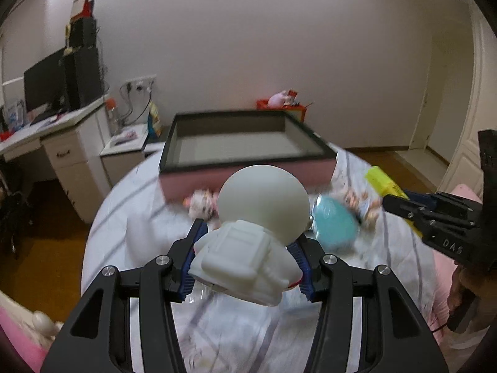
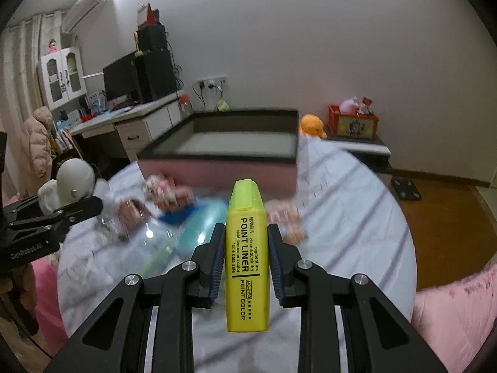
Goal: Organize rigid objects
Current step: 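Carry the figurine and highlighter into the pink box and release both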
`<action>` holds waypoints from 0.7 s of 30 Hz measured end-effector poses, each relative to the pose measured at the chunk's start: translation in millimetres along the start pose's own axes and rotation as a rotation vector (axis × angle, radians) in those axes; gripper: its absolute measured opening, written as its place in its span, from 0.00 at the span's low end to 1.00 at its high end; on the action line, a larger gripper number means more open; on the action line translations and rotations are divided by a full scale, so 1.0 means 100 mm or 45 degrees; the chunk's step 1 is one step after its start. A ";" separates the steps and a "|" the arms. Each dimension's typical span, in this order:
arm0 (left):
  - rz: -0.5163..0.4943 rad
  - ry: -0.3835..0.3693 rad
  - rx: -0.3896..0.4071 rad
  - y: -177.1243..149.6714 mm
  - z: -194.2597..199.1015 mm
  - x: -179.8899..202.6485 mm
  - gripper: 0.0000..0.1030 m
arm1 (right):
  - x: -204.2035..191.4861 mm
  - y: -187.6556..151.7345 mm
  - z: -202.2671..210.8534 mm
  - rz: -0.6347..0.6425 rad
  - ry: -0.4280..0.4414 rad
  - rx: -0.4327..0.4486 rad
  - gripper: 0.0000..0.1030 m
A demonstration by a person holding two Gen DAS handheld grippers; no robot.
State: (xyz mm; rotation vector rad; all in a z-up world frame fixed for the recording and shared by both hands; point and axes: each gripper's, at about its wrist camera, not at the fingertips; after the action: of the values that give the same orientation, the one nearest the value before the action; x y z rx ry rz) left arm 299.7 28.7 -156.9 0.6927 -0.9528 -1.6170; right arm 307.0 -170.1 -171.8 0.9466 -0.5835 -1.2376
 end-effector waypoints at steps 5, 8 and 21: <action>-0.061 -0.007 0.047 0.43 -0.17 0.05 0.51 | -0.06 0.40 -0.15 0.040 0.030 0.050 0.26; -0.056 -0.041 0.046 0.68 -0.37 0.02 0.51 | -0.08 0.60 -0.29 0.050 0.056 0.063 0.26; -0.017 -0.014 -0.200 1.16 -1.88 -0.27 0.51 | 0.09 1.21 -1.71 0.029 0.044 -0.173 0.26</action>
State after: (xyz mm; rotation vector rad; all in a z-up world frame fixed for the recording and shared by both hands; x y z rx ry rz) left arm 520.2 0.1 -153.3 0.5838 -0.8203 -1.6885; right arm 511.4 -125.8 -157.7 0.8434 -0.4753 -1.2221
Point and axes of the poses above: each gripper's, at about its wrist camera, not at the fingertips, and z roughly against the way its jaws point, x to its right, y to its top, and after that the axes turned 4 degrees about x, right-handed
